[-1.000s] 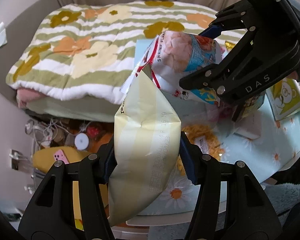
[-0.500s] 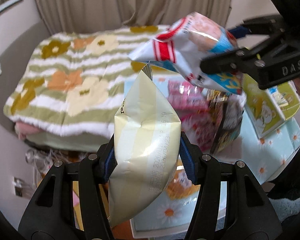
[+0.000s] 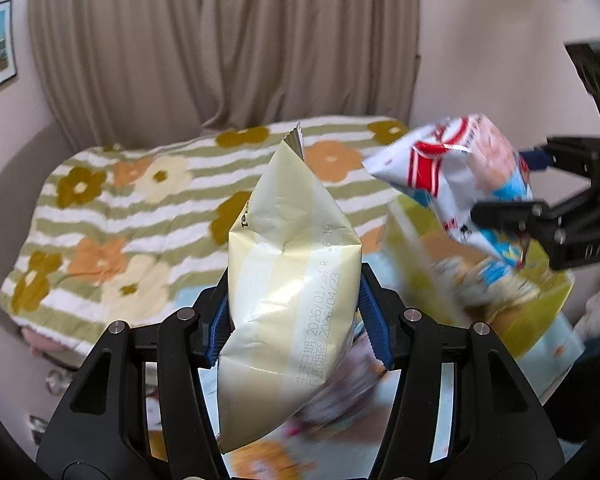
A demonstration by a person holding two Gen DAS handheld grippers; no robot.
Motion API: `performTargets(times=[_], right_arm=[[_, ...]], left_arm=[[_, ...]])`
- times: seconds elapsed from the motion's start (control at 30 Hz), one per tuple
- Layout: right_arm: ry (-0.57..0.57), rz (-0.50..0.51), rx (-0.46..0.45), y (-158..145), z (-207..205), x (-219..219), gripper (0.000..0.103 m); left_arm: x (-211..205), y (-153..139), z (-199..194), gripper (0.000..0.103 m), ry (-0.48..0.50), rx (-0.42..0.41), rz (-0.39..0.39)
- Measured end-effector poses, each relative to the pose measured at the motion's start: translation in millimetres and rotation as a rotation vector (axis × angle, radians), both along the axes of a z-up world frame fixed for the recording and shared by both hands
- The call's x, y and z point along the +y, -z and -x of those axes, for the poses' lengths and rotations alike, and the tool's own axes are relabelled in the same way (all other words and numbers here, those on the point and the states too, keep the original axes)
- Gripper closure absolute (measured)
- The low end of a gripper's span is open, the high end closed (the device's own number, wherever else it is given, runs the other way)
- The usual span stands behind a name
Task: Organize snacks
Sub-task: 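Lift both bags over the yellow box and open both tools to release them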
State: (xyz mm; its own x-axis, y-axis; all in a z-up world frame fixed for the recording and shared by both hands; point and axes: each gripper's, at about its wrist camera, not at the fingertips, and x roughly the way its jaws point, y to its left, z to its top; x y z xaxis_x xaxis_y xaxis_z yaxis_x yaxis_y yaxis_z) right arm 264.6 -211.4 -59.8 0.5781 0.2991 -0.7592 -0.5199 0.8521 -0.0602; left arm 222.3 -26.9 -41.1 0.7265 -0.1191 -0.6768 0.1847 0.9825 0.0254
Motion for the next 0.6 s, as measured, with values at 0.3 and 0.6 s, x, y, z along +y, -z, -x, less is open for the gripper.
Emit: performTargets(times=[0.3, 0.6], right_arm=[[0.218, -0.071, 0.022, 19.1, -19.2, -110.3, 0.03], [0.346, -0.13, 0.091, 50.4, -33.9, -155.9, 0.03]], left_arm=[[-112.1, 25.3, -68.1, 0.051, 0.049, 0.099, 0.121], [-174.4, 69.6, -128.4, 0.051, 0.096, 0.233, 0.113]])
